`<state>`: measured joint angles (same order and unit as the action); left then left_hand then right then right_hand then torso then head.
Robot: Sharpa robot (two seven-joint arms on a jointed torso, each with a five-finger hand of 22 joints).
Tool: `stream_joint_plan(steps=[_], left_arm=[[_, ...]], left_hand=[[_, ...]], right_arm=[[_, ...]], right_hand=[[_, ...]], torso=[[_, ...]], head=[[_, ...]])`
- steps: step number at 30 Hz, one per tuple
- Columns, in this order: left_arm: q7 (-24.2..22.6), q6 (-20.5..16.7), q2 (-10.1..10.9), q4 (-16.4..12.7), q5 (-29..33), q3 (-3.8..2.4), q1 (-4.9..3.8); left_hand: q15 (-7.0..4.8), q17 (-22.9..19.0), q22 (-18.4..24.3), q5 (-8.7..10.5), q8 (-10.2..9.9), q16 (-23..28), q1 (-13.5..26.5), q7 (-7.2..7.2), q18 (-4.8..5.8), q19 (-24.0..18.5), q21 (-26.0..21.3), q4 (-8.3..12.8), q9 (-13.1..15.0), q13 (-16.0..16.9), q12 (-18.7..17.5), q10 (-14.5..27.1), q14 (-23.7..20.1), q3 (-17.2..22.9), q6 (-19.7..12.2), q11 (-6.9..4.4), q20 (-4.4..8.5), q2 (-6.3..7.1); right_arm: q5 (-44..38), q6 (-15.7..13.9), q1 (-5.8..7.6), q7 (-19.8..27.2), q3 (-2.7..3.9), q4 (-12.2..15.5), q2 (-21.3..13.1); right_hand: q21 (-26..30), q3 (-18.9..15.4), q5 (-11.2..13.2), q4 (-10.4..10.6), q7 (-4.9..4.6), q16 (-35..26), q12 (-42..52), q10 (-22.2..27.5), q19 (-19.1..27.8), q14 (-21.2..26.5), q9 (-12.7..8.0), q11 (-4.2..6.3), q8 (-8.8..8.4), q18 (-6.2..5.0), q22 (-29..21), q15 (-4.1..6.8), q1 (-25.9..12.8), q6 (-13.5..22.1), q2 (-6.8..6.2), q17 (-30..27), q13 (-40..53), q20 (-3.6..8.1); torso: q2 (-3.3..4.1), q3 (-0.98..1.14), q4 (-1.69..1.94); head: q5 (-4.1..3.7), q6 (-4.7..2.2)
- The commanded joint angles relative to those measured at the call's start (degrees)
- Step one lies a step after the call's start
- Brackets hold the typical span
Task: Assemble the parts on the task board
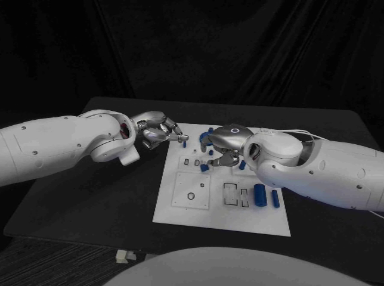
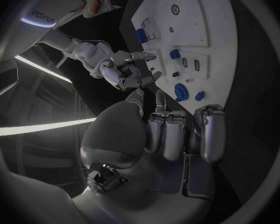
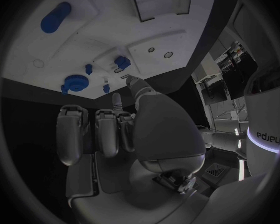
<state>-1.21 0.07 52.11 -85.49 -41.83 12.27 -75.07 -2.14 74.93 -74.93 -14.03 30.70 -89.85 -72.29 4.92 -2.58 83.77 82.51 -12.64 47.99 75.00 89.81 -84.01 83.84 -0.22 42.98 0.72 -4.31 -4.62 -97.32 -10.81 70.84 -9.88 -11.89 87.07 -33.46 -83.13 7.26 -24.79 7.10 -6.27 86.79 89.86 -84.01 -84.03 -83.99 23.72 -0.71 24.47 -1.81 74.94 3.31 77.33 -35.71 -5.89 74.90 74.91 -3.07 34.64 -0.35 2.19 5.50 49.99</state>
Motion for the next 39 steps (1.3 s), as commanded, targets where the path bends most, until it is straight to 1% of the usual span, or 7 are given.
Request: stream_joint_plan(steps=[1, 4, 14, 18, 26, 30, 39], left_arm=[[-1.3, 0.3, -0.2, 0.1, 0.7, -0.06, 0.14], [-1.3, 0.4, -0.2, 0.1, 0.7, -0.06, 0.21], [-1.1, 0.9, -0.7, 0.4, 0.7, -0.06, 0.36], [-0.9, 1.2, -0.9, 0.6, 0.7, -0.06, 0.38], [-0.8, 1.4, -1.0, 0.6, 0.7, -0.05, 0.4], [-0.6, 1.6, -1.1, 0.7, 0.7, -0.05, 0.42], [-0.3, 2.0, -1.3, 0.9, 0.7, -0.05, 0.61]], left_hand=[[0.42, 15.1, -10.7, -0.37, 0.2, -0.1, -0.6, 0.1, 0.16, -0.4, -0.3, -0.1, -0.1, 15.0, 0.2, -6.0, 6.2, -0.1, -0.3, 0.32, -0.3, 0.12], [0.43, 15.1, -10.7, -0.38, 0.2, -0.1, -0.7, 0.1, 0.14, -0.5, -0.3, -0.1, -0.1, 15.0, 0.2, -6.0, 6.2, -0.1, -0.3, 0.33, -0.31, 0.1], [0.47, 15.1, -10.6, -0.41, 0.3, -0.1, -0.9, 0.1, 0.08, -0.7, -0.6, -0.2, -0.3, 15.0, 0.2, -6.0, 6.2, -0.1, -0.2, 0.35, -0.36, 0.02], [0.48, 15.1, -10.5, -0.4, 0.3, -0.1, -0.9, 0.13, 0.02, -0.8, -0.7, -0.3, -0.4, 15.0, 0.2, -6.0, 6.2, -0.2, -0.3, 0.37, -0.38, -0.01], [0.5, 15.1, -10.5, -0.4, 0.3, -0.1, -0.9, 0.14, 0.0, -0.9, -0.8, -0.3, -0.4, 15.0, 0.2, -6.0, 6.2, -0.2, -0.3, 0.38, -0.39, -0.04], [0.5, 15.1, -10.5, -0.4, 0.3, -0.1, -1.0, 0.13, 0.0, -0.9, -0.8, -0.4, -0.4, 15.0, 0.2, -6.0, 6.2, -0.2, -0.3, 0.39, -0.4, -0.06], [0.54, 15.1, -10.3, -0.34, 0.3, -0.1, -1.1, 0.17, -0.11, -1.2, -1.2, -0.5, -0.6, 15.0, 0.2, -6.0, 6.2, -0.3, -0.2, 0.43, -0.45, -0.13]], right_arm=[[-0.8, 1.8, -0.42, -1.9, 0.03, -0.7, 0.4], [-0.8, 1.9, -0.66, -1.8, 0.03, -1.2, 0.8], [-0.8, 2.4, -1.33, -1.6, 0.03, -2.0, 1.4], [-0.8, 2.6, -1.68, -1.6, 0.03, -2.3, 1.6], [-2.4, 2.0, -2.71, -1.2, 0.03, -3.4, 2.3], [-2.7, 1.7, -3.1, -1.1, 0.03, -3.9, 2.6], [-3.0, 1.4, -3.74, -1.2, 0.03, -4.9, 3.4]], right_hand=[[0.4, -0.3, 1.1, 0.0, -0.03, 0.3, 0.1, -6.0, -2.6, -4.5, 0.1, 0.16, 0.37, -0.05, 12.6, -0.04, -0.7, 0.8, 0.1, 7.3, 15.1, 0.09], [0.5, -0.5, 2.5, 0.0, -0.07, 0.3, 0.1, -6.0, -2.5, -4.5, 0.1, 0.11, 0.45, -0.08, 12.6, -0.08, -0.9, 1.5, 0.07, 7.3, 15.1, 0.05], [0.6, -0.6, 3.1, -0.1, -0.12, 0.3, 0.1, -6.0, -2.5, -4.5, 0.0, 0.07, 0.39, -0.09, 12.6, -0.11, -0.9, 1.9, 0.02, 7.2, 15.1, 0.02], [0.6, -0.7, 4.0, -0.2, -0.17, 0.2, 0.1, -6.0, -2.5, -4.5, -0.3, 0.03, 0.16, -0.11, 12.5, -0.16, -0.9, 2.7, -0.08, 7.1, 15.1, -0.03], [0.6, -0.7, 4.1, -0.1, -0.17, 0.3, 0.1, -6.0, -2.5, -4.5, -0.3, 0.02, 0.16, -0.1, 12.5, -0.16, -0.9, 2.8, -0.11, 7.2, 15.1, -0.03], [0.6, -0.8, 4.2, -0.1, -0.16, 0.3, 0.1, -6.0, -2.5, -4.5, -0.3, 0.03, 0.22, -0.1, 12.5, -0.17, -1.1, 2.7, -0.19, 7.2, 15.1, -0.04], [0.7, -0.8, 3.7, -0.1, -0.16, 0.3, 0.1, -6.0, -2.5, -4.5, -0.2, 0.0, 0.99, -0.12, 12.5, -0.18, -1.1, 1.7, -0.03, 7.1, 15.1, -0.06]], torso=[[0.04, 0.02, -0.12], [0.06, 0.04, -0.14], [0.09, 0.13, -0.16], [0.08, 0.13, -0.16], [0.06, 0.05, -0.14], [0.04, 0.04, -0.17], [0.04, 0.11, -0.16]], head=[[0.19, 0.01], [0.24, 0.01], [0.26, 0.01], [0.16, 0.01], [0.48, 0.01], [0.41, 0.01], [0.31, 0.01]])
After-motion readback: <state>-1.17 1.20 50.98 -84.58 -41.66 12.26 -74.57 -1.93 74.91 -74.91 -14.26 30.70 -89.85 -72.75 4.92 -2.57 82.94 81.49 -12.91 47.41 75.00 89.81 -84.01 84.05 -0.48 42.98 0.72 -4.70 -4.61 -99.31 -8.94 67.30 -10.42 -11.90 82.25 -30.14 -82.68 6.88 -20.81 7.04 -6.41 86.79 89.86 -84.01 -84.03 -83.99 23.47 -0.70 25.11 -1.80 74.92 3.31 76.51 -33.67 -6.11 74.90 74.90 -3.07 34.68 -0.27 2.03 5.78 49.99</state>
